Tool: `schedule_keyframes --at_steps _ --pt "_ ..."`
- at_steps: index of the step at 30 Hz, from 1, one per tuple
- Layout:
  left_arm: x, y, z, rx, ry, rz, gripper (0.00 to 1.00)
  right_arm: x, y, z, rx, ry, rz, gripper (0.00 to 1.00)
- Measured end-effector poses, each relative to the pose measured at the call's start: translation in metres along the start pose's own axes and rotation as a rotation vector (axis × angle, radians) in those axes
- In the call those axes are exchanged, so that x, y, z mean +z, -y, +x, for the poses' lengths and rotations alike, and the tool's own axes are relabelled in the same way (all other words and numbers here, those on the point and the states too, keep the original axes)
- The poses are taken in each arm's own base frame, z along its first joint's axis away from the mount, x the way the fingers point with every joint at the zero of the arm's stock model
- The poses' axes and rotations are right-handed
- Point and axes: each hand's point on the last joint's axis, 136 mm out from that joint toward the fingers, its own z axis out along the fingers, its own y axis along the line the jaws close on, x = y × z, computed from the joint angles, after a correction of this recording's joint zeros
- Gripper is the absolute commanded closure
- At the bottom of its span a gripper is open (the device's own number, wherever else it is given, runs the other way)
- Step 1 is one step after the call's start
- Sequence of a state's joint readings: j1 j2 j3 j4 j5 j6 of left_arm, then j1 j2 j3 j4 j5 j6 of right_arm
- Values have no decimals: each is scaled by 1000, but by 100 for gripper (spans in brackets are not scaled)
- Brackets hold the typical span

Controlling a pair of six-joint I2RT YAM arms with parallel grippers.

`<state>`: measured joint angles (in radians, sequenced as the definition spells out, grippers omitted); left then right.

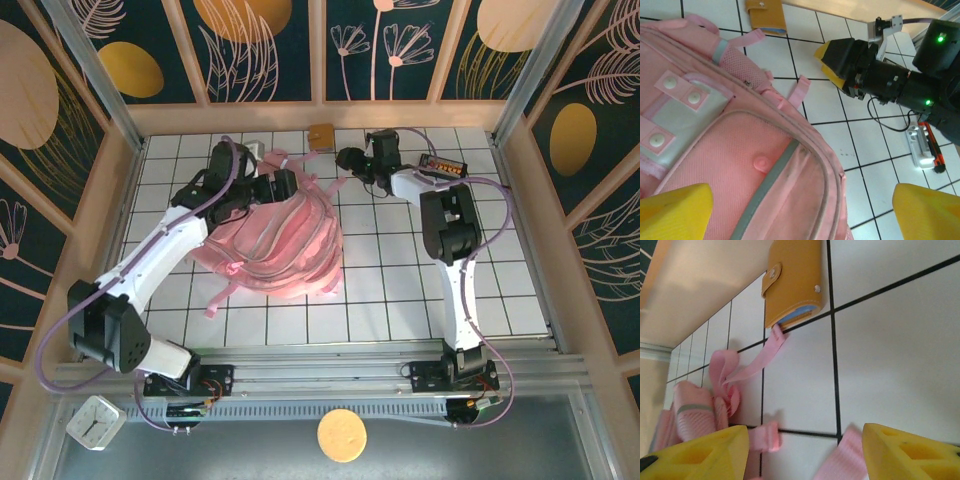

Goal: Pack the student bag

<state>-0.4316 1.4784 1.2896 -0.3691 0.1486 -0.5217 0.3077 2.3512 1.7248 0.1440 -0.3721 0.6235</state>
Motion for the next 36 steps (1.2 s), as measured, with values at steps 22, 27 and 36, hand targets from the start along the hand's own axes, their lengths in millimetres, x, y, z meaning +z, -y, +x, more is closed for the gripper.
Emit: schedule_keyframes --at_steps 22,27,36 --pt "265 -35 -109 -191 84 72 13 12 11 -5 312 -36 -208 36" --pt "284 -77 -100 -322 65 53 14 -11 -3 11 382 -91 -252 36" --pt "307 -78 -104 -455 95 210 15 -18 -55 -33 294 -39 -379 38"
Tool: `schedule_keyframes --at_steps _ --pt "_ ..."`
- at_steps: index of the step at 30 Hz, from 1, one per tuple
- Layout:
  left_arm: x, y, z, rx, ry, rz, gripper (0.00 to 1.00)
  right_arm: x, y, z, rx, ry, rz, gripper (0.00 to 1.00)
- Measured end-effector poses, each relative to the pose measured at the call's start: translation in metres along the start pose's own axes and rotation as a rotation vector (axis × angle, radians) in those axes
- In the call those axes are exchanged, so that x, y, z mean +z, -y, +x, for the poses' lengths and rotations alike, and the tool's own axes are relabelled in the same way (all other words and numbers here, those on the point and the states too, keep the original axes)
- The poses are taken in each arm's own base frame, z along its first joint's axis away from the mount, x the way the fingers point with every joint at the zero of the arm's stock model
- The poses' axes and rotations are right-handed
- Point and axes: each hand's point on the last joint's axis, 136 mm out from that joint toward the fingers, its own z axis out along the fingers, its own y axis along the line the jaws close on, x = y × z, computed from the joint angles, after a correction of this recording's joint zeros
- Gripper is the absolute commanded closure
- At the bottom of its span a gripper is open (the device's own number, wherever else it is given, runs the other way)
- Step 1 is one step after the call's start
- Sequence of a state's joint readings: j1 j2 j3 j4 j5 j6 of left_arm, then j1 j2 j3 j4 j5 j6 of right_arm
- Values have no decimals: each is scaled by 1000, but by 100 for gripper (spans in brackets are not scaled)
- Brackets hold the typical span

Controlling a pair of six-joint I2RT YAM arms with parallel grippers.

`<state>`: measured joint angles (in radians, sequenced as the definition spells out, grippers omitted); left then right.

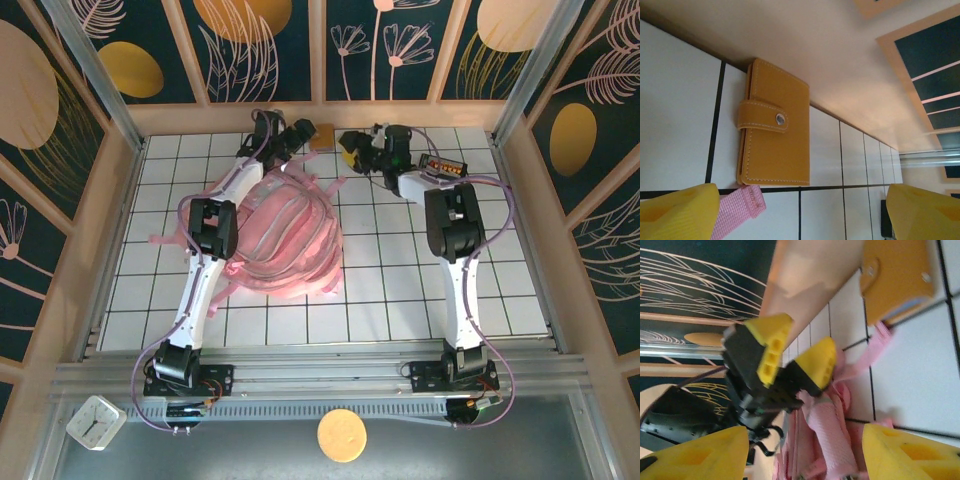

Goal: Pack the student bag

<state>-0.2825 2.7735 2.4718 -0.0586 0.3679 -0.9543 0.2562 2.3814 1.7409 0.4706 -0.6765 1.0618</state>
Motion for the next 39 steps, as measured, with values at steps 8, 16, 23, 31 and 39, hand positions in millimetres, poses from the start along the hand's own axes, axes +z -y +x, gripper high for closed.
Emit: schedule_keyframes --at_steps 8,16,23,31,39 --pt "-18 -11 24 -33 -67 -24 14 58 29 -62 -194 157 45 38" --pt "-35 -10 43 -22 -136 -54 13 85 65 -56 -263 230 129 35" --pt "-42 -7 43 -10 -144 -66 13 103 64 -43 -229 237 71 40" --pt "-75 -7 19 35 -76 -126 12 111 58 -14 -217 139 39 46" --pt "-92 8 -81 114 145 -100 12 84 38 71 -117 -143 42 51"
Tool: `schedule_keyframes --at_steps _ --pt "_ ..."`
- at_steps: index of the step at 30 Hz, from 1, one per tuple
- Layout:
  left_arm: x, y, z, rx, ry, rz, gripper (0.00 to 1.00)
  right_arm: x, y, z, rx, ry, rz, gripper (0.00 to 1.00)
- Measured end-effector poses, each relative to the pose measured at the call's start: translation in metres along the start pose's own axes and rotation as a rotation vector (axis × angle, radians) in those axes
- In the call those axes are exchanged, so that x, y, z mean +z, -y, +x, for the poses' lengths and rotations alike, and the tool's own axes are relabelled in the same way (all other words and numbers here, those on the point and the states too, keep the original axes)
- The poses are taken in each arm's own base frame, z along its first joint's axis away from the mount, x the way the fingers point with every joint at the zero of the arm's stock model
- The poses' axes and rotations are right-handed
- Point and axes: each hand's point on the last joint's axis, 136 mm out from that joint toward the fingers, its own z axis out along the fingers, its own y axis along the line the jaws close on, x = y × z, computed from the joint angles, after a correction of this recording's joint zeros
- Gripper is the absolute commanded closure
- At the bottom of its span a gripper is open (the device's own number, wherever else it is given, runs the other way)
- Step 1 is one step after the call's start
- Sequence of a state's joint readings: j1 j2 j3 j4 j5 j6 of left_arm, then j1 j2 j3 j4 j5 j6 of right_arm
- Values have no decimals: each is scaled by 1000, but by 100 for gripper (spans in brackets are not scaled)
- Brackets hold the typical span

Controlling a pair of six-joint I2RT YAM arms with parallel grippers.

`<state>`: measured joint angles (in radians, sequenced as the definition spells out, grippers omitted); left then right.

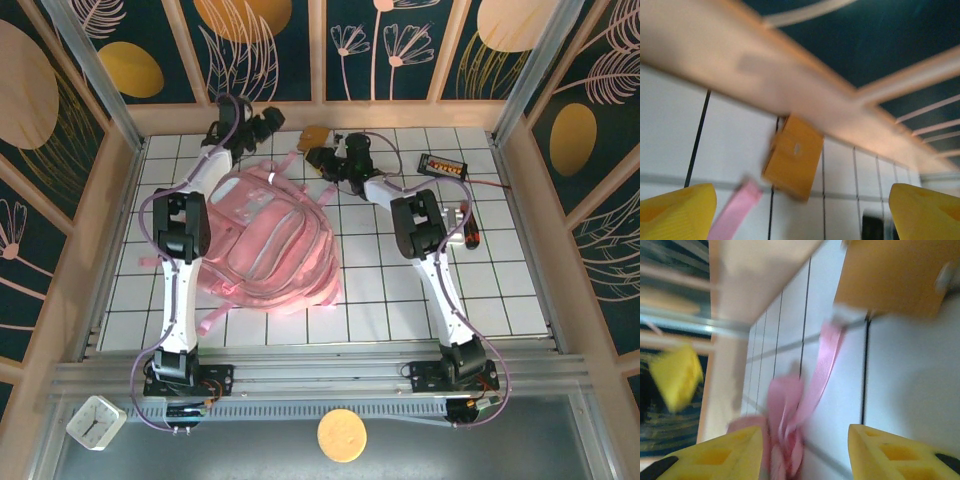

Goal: Pack the student bag

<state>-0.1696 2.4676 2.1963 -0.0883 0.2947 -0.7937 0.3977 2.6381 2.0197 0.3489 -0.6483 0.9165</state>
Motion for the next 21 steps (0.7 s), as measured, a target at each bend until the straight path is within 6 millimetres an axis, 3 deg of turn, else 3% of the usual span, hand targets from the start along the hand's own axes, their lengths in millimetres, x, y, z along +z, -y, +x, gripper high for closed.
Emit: schedule_keyframes --at_steps 2,4,9,12,17,21 --pt "12 7 -14 5 43 49 12 -12 -10 9 15 -30 2 50" --pt "30 7 -15 -8 61 94 12 -29 -22 3 19 -34 16 51" --pt "72 -21 24 -123 21 150 12 -75 -49 -42 23 9 24 52" --pt "91 -37 47 -190 10 180 11 -102 -59 -54 24 30 39 52" --pt "94 -30 48 -243 15 223 11 -123 -85 -29 29 -16 27 52" --pt "96 -29 47 -273 26 241 11 -134 -89 -6 55 -52 28 51"
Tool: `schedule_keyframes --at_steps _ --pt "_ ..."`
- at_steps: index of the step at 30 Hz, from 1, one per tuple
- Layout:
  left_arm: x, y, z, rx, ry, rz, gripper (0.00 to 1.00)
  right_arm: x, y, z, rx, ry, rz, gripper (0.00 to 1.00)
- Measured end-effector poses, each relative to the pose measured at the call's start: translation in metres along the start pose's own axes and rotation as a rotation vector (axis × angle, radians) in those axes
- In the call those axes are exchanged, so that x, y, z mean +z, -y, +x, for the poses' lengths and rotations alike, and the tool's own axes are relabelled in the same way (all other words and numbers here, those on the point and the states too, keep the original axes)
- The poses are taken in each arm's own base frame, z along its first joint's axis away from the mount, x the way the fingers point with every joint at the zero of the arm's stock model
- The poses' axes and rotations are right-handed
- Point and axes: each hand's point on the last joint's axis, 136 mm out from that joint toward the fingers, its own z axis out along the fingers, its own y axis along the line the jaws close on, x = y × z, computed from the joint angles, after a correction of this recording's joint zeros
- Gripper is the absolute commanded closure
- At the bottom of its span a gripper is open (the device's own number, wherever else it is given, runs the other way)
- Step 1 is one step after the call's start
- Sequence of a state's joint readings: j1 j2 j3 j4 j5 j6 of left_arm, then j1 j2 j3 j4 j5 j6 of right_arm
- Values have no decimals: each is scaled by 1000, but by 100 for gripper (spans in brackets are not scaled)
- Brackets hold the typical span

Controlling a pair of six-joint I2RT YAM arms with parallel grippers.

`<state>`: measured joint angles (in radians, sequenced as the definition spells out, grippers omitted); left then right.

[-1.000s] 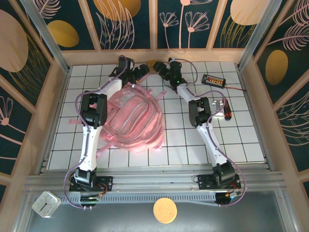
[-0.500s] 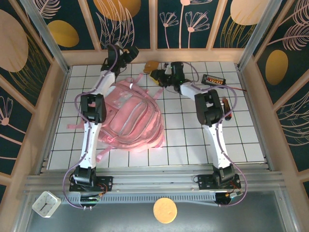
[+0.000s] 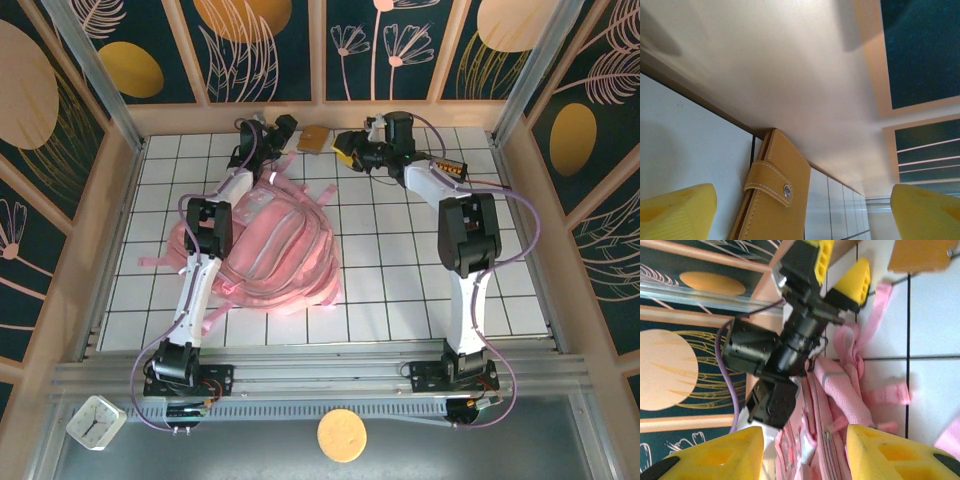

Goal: Pack the student bag

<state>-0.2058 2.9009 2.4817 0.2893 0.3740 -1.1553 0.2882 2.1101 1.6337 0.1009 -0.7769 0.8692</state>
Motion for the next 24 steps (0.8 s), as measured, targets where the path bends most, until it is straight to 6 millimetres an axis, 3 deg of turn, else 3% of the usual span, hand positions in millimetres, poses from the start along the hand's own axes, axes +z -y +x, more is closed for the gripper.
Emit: schedule_keyframes --at_steps 5,9,19,24 --pt "9 3 1 -39 22 45 13 -9 11 7 32 -5 20 51" --pt "15 8 17 -44 6 50 14 -14 16 3 40 6 28 51" --pt "30 31 88 -45 -122 85 14 -30 9 -2 32 30 52 50" --pt "27 44 135 -54 -242 63 14 -40 20 -12 22 70 94 50"
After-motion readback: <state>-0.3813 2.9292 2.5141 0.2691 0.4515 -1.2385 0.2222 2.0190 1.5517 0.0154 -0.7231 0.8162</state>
